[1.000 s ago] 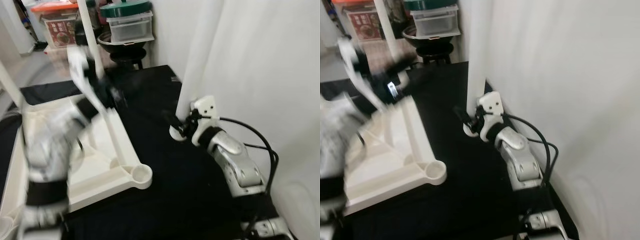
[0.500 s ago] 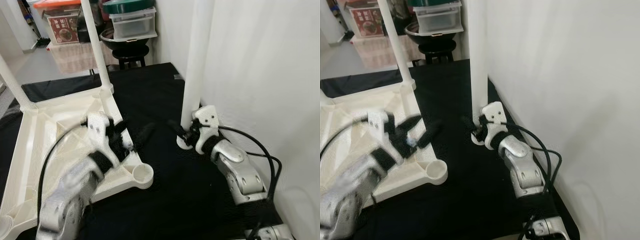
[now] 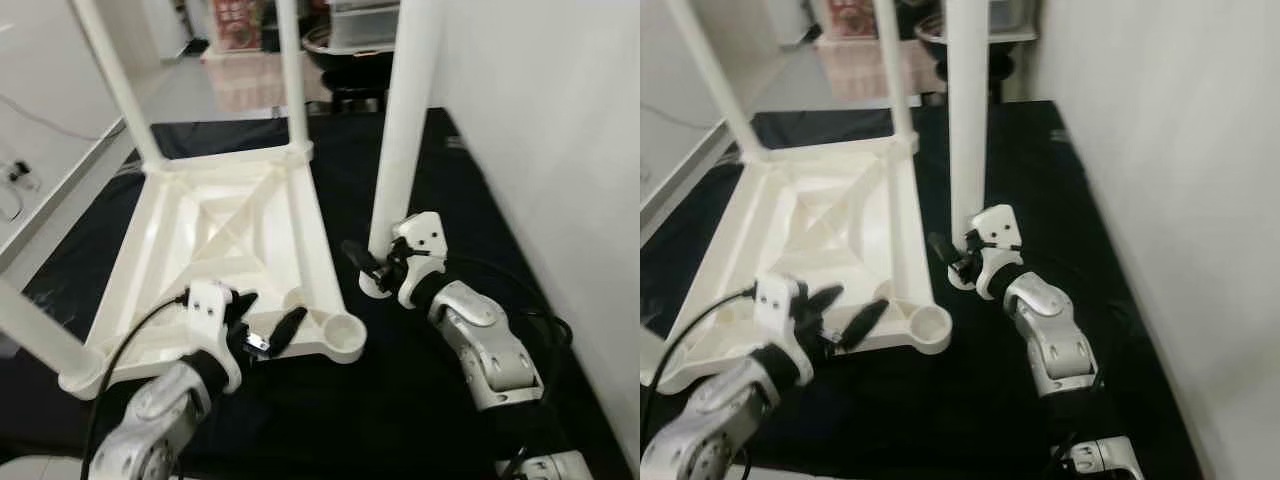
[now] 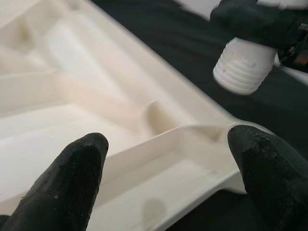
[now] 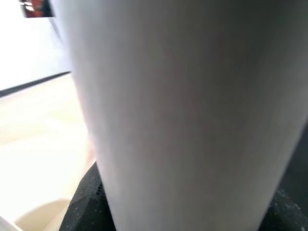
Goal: Building children table
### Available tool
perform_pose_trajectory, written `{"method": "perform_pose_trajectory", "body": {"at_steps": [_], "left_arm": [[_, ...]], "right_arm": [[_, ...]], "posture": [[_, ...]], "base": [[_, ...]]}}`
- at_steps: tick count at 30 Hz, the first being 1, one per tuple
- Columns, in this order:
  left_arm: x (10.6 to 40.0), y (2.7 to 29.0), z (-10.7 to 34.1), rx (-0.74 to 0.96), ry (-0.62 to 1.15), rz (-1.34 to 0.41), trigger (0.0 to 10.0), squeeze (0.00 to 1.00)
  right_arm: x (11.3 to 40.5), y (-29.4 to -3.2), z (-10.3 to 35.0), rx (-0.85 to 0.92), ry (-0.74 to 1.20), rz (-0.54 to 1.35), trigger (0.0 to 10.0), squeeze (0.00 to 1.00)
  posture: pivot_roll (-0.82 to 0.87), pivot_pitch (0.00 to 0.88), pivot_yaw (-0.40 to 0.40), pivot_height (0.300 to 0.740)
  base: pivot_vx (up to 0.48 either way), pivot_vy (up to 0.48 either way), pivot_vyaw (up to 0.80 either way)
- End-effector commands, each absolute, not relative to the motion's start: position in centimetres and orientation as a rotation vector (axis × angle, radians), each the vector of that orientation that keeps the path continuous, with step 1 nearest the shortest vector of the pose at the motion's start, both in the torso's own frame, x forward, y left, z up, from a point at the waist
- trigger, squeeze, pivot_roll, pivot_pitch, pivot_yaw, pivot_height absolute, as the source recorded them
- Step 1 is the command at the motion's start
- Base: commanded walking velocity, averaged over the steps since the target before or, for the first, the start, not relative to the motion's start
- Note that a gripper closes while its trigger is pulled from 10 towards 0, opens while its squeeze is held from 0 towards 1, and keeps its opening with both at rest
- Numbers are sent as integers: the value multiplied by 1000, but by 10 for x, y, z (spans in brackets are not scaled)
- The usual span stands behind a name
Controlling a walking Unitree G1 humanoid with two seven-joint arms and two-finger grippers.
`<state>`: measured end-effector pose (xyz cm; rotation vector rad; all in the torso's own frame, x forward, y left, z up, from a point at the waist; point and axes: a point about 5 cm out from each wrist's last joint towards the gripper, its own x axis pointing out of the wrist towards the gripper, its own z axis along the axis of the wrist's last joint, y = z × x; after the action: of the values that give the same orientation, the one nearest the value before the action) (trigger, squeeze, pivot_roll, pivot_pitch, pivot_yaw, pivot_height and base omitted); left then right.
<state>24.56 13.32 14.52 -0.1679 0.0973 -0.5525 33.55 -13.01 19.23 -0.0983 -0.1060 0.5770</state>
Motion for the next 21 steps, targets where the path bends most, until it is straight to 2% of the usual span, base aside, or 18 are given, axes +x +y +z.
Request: {"method": "perform_pose_trajectory", "body": {"at_steps": [1, 5, 8, 15, 21], "left_arm": [[244, 136, 144, -137, 100, -549, 10000, 0], [236, 129, 141, -72, 119, -597, 10000, 0], [235, 127, 140, -63, 128, -608, 10000, 0], [232, 123, 138, -32, 131, -637, 10000, 0], [228, 123, 136, 6, 139, -632, 10000, 0]], "right_arm": [[333, -125, 196, -78, -137, 606, 10000, 0], [328, -122, 198, -86, -162, 662, 10000, 0], [327, -121, 197, -88, -165, 658, 10000, 0], [324, -119, 197, -76, -167, 675, 10000, 0], [316, -116, 200, -42, -194, 772, 10000, 0]], "posture": [[-90, 142, 35, 740], [-90, 141, 35, 740], [-91, 141, 35, 740], [-94, 140, 34, 740], [-91, 139, 34, 740]], "base": [[0, 0, 800], [0, 0, 714], [0, 0, 0], [0, -480, 0], [0, 0, 0]]}}
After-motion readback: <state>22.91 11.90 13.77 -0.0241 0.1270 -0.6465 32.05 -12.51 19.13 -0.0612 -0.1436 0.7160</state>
